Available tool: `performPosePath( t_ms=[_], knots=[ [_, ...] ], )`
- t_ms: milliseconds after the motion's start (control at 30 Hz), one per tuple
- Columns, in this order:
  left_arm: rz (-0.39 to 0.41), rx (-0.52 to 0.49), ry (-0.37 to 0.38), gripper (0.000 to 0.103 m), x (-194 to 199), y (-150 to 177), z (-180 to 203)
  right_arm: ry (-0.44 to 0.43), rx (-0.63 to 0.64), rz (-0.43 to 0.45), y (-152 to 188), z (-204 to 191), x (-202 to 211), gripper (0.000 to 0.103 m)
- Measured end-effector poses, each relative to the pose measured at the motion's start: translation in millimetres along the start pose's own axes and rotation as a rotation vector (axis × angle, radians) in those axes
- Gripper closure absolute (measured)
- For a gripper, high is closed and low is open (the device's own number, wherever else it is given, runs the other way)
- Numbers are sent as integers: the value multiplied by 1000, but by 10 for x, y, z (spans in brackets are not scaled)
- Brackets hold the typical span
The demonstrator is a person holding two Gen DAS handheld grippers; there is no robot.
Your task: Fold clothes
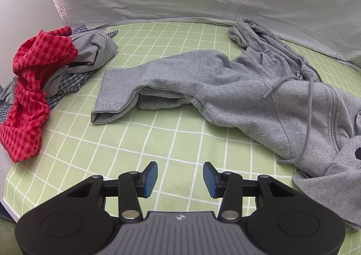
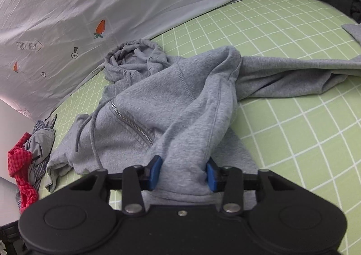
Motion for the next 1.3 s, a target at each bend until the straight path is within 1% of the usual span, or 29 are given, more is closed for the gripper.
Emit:
performPosePath(
  t_ms=[33,100,167,267,333,433,467,533,567,600,633,667,700,767,833,900,1000,1067,1133,1167,1200,1233,1300],
  knots=[
    [-4,1,-3,57,18,27,20,-20,9,0,-23,-23,21,88],
    [-16,10,-14,57,63,89,66,-55,32,4,-107,-91,97,92],
    [-22,20,-19,57,97,113,109,-93,48,29,-244,-157,219,93],
    [-30,37,-25,57,139,120,206,-163,34,140,-617,-204,517,94],
    [-35,40,-20,57,137,115,316,-190,8,237,-911,-142,727,94],
    [-40,31,-12,57,111,112,509,-128,4,369,-1336,133,924,94],
    [-42,26,-10,57,96,111,582,-64,23,378,-1393,264,891,93],
    [-47,18,-10,57,81,98,695,84,70,291,-1369,580,683,90],
    [-46,14,-8,57,86,86,745,158,93,247,-1357,739,585,86],
    [-44,9,-7,57,92,73,794,232,117,203,-1346,898,491,85],
    [-41,5,-3,56,102,64,840,288,128,164,-1325,1044,419,83],
    [-43,3,4,55,111,60,888,263,86,153,-1251,1138,434,76],
    [-48,6,20,52,113,60,939,238,47,144,-1179,1224,453,63],
    [-61,12,65,49,111,71,1056,210,32,138,-1052,1303,521,52],
    [-79,3,120,48,94,101,1220,210,63,122,-944,1329,547,51],
    [-84,-30,167,46,84,129,1420,211,92,112,-864,1333,557,43],
    [-83,-77,243,37,70,130,1717,192,104,108,-849,1376,528,38],
    [-76,-109,298,37,68,105,1892,186,88,102,-853,1417,491,38],
    [-54,-134,299,37,46,73,2012,172,76,92,-854,1444,445,40],
    [-44,-146,278,37,14,45,2059,171,79,84,-850,1440,421,47],
    [-40,-155,273,39,-17,26,2082,170,82,77,-846,1434,399,56],
    [-35,-161,280,43,-41,8,2093,172,84,76,-838,1417,385,59],
    [-13,-165,285,69,-58,-33,2087,174,88,73,-824,1383,360,68]
  ],
)
Point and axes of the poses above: each gripper's, at about its wrist camera, not at the fingertips, and x roughly against the way its jaws point, z to its right, y to its underside, the point moved 6 cm from there along -x, roughly the way its jaws point, and after that the axes turned 7 degrees about -y, right-handed, at the moved point
